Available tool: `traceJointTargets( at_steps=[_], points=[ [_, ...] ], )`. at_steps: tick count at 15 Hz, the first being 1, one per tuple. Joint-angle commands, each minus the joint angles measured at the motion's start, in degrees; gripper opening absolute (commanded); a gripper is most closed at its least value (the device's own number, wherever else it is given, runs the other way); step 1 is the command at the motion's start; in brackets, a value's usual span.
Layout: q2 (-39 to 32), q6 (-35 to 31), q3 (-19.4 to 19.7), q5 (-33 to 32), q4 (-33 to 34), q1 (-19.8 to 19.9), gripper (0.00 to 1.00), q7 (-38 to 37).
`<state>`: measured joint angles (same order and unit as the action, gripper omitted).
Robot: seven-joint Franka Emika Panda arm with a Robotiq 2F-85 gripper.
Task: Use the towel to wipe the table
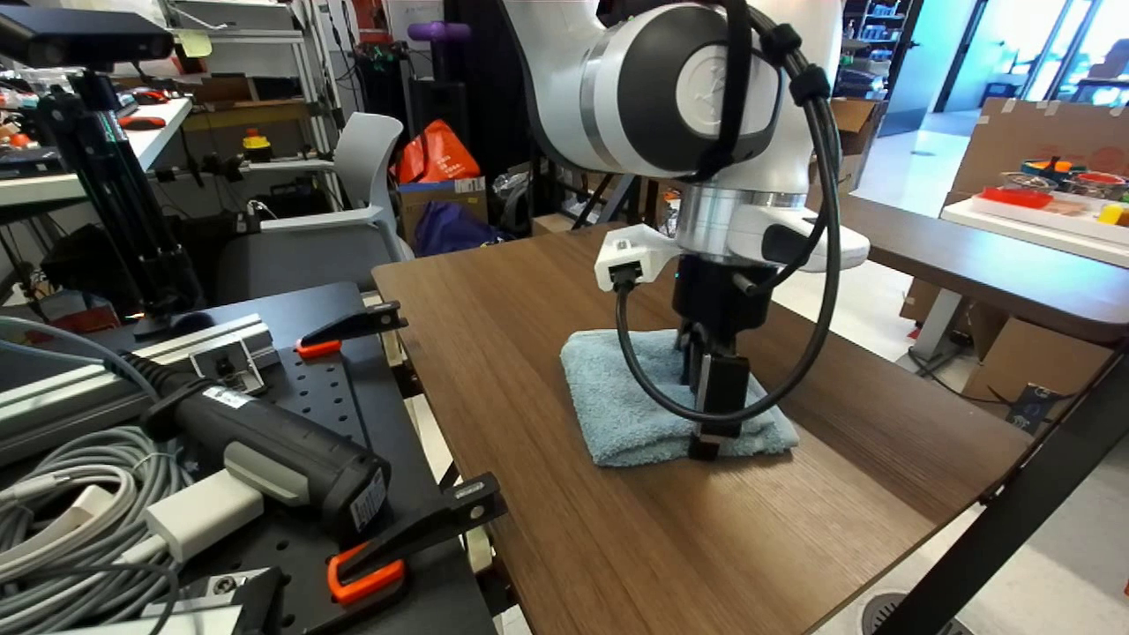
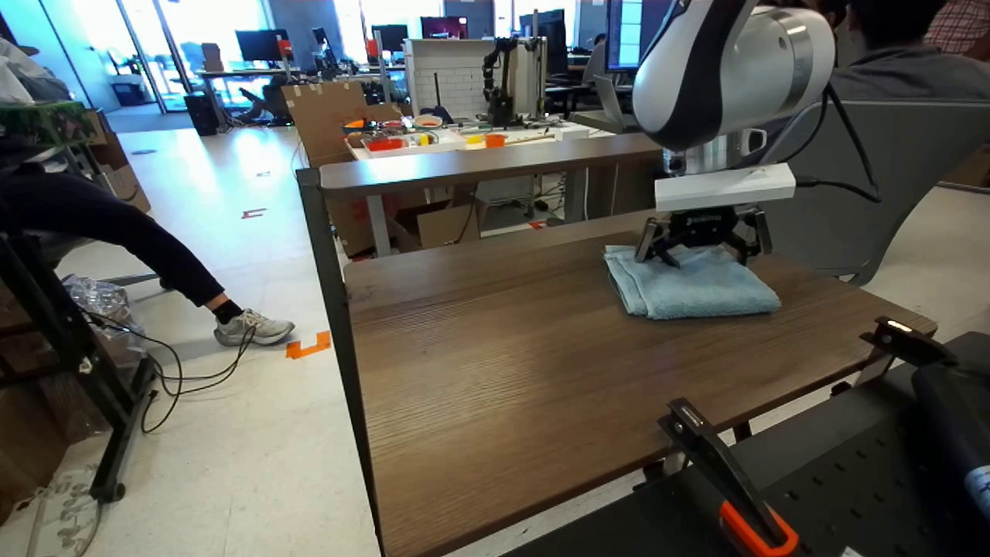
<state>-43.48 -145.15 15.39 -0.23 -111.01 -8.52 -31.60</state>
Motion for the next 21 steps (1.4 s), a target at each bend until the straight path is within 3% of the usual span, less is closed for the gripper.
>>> traceJointTargets(
  at_steps=[1,5,9,17,21],
  points=[
    [4.49,0.29,-0.19,-3.76,-9.86,-1.85,1.0,2.6],
    [8.66,-0.54,-0.71,-7.51,-15.88,-4.51,1.0,2.84],
    [7.42,-2.47,-3.39,-9.25,-15.37,-7.9,1.0,1.2],
    [3.14,-0.57,-10.27,-6.02,-2.67,-12.83,1.0,-1.87],
    [-0.86,2.53,-10.91,-4.04,6.95,-11.29,1.0,-3.64]
  ],
)
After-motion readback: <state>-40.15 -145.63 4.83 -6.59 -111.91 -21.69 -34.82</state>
